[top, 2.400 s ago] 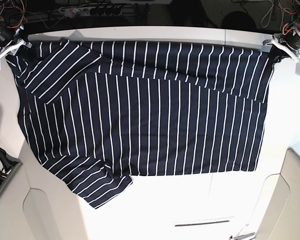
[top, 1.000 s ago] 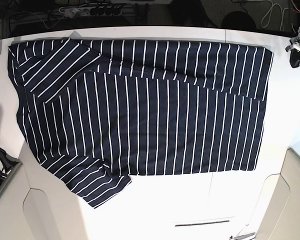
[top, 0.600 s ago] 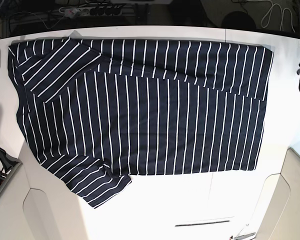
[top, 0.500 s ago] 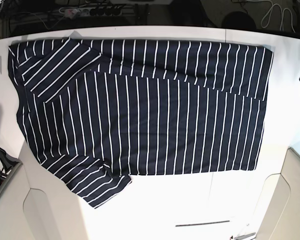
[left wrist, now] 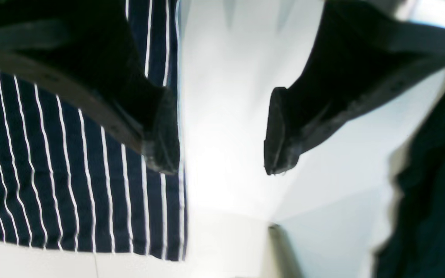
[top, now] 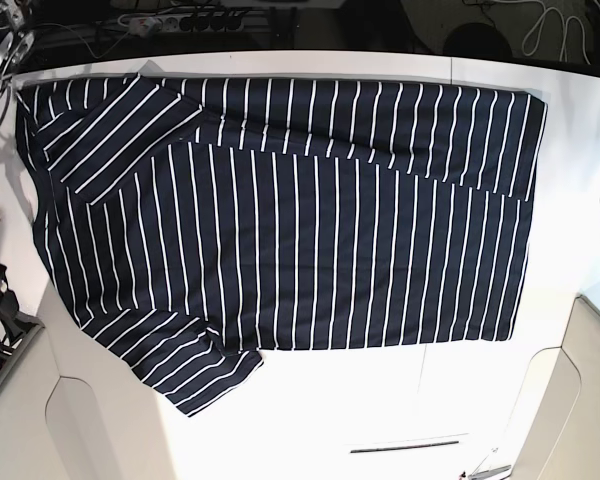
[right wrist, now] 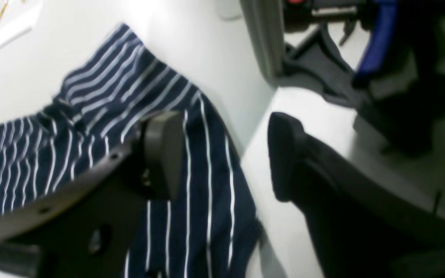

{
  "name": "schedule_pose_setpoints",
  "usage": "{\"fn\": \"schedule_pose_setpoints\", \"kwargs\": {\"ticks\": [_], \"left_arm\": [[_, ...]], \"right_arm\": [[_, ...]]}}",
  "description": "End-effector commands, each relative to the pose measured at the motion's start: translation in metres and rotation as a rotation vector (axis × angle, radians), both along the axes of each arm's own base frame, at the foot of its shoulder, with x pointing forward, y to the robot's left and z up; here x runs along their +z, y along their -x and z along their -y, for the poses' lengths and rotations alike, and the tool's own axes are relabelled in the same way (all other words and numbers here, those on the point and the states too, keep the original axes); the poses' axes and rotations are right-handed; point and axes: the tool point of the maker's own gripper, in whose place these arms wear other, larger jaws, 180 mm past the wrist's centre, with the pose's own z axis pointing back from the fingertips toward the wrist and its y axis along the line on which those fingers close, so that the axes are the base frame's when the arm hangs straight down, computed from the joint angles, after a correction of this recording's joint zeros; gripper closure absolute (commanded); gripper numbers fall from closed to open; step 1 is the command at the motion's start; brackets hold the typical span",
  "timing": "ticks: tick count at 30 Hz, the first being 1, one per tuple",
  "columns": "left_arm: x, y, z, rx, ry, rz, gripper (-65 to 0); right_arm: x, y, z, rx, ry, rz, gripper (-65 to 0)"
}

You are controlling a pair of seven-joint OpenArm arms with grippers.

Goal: Fold the T-shirt properly
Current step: 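Open both grippers and release the shoulder edge, then reach both grippers to the hem corners and grasp them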

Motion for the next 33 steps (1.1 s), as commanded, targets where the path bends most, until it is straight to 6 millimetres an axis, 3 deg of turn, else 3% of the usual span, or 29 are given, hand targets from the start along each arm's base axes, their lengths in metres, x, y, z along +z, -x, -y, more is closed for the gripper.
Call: {"fn": "schedule_pose_setpoints", "kwargs": {"ticks": [1, 6, 11, 21, 25, 27, 33], "left_arm": [[0.018, -0.014, 0.0, -0.017, -0.019, 0.058, -38.1], [-0.005, -0.044, 0.012, -0.049, 0.021, 0.026, -38.1], [-0.031, -0.079, 0.018, -0.056, 0.074, -0.022, -38.1], [-0.049, -0.139, 0.016, -0.034, 0.125, -0.052, -38.1], [-0.064, -0.152, 0.017, -0.017, 0.166, -0.077, -38.2], [-0.074, -0.156, 0.015, -0.009, 0.16, -0.097, -41.5], [-0.101, -0.155, 0.01, 0.025, 0.174, -0.152, -43.6]], "right_arm": [[0.024, -0.014, 0.01, -0.01, 0.017, 0.064, -34.7], [0.021, -0.037, 0.006, -0.005, 0.021, 0.051, -34.7], [0.008, -0.048, 0.0, 0.008, 0.024, 0.015, -34.7], [-0.033, -0.042, -0.001, -0.002, 0.038, -0.058, -34.7], [-0.042, -0.038, 0.0, -0.009, 0.03, -0.079, -34.7], [-0.045, -0.037, -0.001, -0.01, 0.026, -0.086, -34.7], [-0.05, -0.034, -0.001, -0.012, 0.022, -0.097, -34.7]]}}
